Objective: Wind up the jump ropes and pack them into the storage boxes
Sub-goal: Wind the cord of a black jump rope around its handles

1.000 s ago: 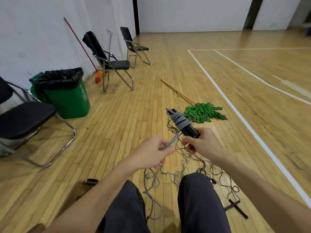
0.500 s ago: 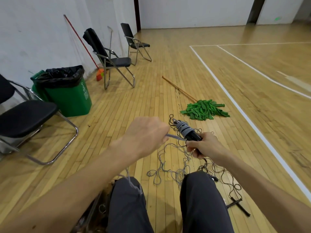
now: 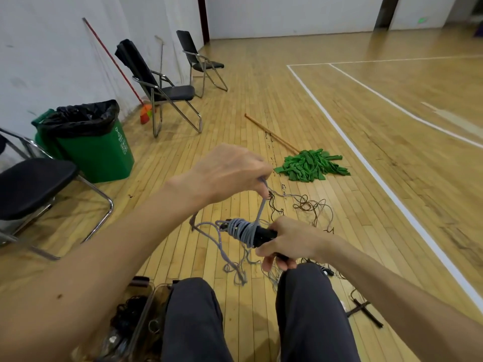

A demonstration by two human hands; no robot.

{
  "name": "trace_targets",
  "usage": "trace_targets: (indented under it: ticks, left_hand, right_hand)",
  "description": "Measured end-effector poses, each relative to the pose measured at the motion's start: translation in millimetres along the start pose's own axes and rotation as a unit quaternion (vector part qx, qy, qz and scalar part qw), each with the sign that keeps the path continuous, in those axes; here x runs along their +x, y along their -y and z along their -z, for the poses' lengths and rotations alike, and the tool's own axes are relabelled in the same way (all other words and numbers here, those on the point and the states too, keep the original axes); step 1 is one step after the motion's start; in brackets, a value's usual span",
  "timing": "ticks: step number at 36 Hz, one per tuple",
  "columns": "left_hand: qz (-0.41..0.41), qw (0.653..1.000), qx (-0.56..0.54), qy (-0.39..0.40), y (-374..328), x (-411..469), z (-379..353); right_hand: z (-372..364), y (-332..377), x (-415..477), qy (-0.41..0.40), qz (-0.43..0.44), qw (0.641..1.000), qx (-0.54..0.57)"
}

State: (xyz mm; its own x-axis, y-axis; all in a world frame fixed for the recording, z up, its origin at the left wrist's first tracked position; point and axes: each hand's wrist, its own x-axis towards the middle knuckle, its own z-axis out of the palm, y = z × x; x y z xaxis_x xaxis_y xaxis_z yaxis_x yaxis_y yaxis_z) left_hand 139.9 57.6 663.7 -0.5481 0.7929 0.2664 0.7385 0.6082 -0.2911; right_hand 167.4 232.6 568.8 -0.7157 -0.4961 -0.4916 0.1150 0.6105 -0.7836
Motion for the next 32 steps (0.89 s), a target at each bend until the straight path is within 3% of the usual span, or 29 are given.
trace_targets:
  ticks: [8,13,19,23,26,30,32]
  left_hand:
    - [0.049,0.987,0.127,0.088,18.3,10.6,-6.6]
    - [0.076,0.981,0.114,0.136,31.4,2.0,-28.4]
    - [0.103,0.977,0.101,0.155,37.9,-11.4,-37.4]
    - [0.128,0.980,0.055,0.141,27.5,-11.0,-46.7]
    - [0.157,0.977,-0.029,0.139,20.0,-9.9,-58.4]
    - [0.243,0.938,-0.183,0.169,13.0,-18.5,-73.5]
    - [0.284,0.897,-0.286,0.181,12.0,-20.2,-81.6]
  right_hand:
    - [-3.3,20.2,-5.1,0.063,0.009,0.992,-0.107]
    - [-6.1,25.3,-13.4,0.068,0.040,0.986,-0.150]
    - [-0.8,16.9,-18.5,0.002,0.012,0.930,-0.367]
    - [6.1,22.5,-23.6,0.100,0.039,0.952,-0.287]
    - [8.0,23.3,-24.8,0.122,0.086,0.967,-0.208]
    - [9.5,18.3,-27.2,0.118,0.154,0.977,-0.091]
    - [11.0,15.9,-29.2,0.106,0.176,0.978,-0.040]
